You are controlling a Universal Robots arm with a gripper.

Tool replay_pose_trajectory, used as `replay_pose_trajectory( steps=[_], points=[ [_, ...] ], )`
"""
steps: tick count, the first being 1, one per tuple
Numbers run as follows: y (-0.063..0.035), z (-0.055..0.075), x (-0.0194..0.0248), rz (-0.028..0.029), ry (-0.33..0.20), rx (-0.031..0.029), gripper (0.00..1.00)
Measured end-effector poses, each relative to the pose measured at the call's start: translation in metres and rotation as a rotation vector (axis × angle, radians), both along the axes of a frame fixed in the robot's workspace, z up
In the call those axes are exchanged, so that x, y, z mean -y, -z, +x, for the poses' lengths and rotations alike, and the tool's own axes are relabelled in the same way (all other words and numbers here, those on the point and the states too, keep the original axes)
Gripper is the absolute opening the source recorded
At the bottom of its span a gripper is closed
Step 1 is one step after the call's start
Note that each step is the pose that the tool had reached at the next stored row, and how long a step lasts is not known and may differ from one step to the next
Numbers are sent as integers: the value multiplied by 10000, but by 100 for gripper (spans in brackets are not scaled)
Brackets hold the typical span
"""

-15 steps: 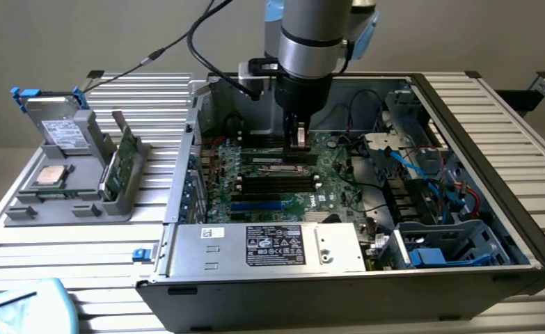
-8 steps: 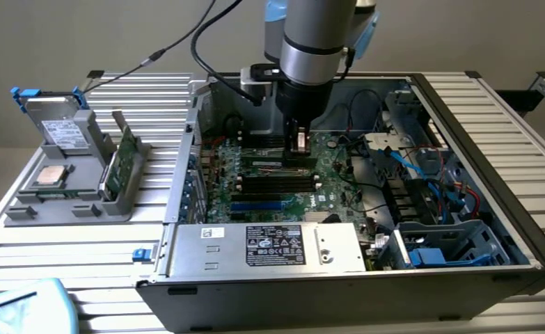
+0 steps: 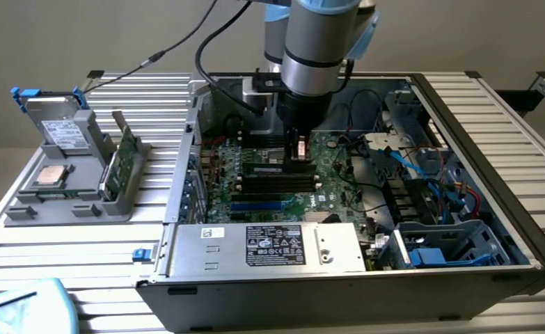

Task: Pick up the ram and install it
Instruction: 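Insert the ram into the slot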

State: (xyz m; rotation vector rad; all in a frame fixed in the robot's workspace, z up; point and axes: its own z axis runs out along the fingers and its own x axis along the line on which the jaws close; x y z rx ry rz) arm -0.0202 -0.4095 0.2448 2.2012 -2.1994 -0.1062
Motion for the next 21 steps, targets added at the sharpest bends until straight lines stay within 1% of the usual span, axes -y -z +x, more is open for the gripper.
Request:
replay_pose_trajectory(
  steps=[5, 8, 12, 16, 21],
  points=[
    [83, 0, 0, 1, -1, 1, 14],
    [83, 0, 0, -1, -12, 0, 14],
    [93, 0, 2, -1, -151, 22, 14],
    [99, -1, 5, -22, -266, 34, 14],
    [100, -3, 8, -51, -342, 34, 14]
  ],
)
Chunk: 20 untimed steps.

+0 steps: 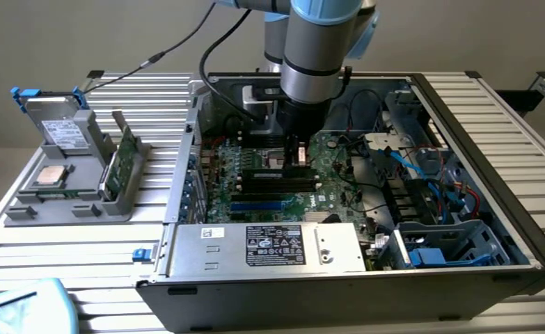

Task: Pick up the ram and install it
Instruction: 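Insert the ram into the slot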

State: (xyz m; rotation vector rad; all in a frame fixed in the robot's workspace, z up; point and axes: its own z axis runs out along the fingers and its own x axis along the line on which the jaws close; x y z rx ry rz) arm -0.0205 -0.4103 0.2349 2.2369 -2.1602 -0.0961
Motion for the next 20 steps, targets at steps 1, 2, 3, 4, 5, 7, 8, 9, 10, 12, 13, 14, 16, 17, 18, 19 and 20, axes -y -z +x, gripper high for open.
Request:
replay_pose_trajectory(
  steps=[1, 2, 3, 4, 5, 7, 8, 9, 10, 12, 13, 14, 16, 17, 18, 19, 20],
  points=[
    [1, 0, 2, -4, -24, 0, 14],
    [2, 0, 3, -6, -48, 2, 14],
    [2, 0, 5, -13, -69, 3, 14],
    [4, 0, 7, -21, -91, 4, 14],
    [3, 0, 8, -36, -112, 5, 14],
    [6, 0, 14, -63, -159, 7, 14],
    [8, 0, 16, -80, -182, 9, 14],
    [10, 0, 19, -100, -206, 9, 14],
    [14, 0, 21, -119, -229, 11, 14],
    [20, 1, 24, -155, -273, 11, 14],
    [23, 1, 24, -164, -286, 10, 14],
    [25, 1, 26, -169, -293, 10, 14],
    [37, 0, 28, -176, -296, 12, 14],
    [45, 0, 29, -183, -297, 12, 14],
    [52, 0, 30, -194, -298, 11, 14],
    [60, 0, 31, -204, -299, 10, 14],
    [67, 1, 31, -218, -302, 11, 14]
  ],
)
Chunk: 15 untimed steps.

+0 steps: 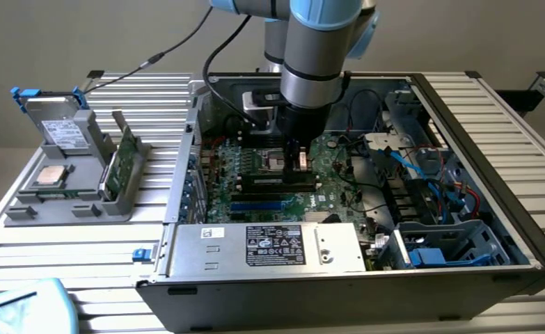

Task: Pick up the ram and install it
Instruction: 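Insert the ram into the slot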

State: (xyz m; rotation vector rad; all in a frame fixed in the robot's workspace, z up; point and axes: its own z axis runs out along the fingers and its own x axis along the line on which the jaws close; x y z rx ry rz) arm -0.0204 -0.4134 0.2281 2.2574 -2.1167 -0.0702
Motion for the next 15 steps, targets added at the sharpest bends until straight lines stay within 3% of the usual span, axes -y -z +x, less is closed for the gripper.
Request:
replay_pose_trajectory(
  steps=[9, 15],
  points=[
    [36, 0, 0, -101, -6, -2, 14],
    [44, 0, 0, -134, -7, -1, 14]
  ],
)
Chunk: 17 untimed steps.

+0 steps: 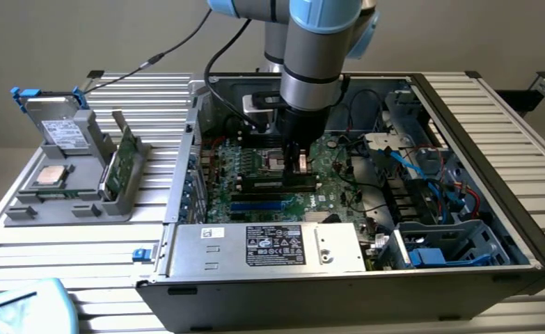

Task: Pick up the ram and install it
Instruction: 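Insert the ram into the slot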

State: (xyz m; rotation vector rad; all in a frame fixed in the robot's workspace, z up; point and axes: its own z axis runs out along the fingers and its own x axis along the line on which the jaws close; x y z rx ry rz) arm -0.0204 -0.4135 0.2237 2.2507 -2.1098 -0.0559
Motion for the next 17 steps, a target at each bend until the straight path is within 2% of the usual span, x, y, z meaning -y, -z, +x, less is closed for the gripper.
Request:
replay_pose_trajectory(
  steps=[17],
  points=[
    [-17, 0, -20, -3, 0, -5, 14]
  ],
)
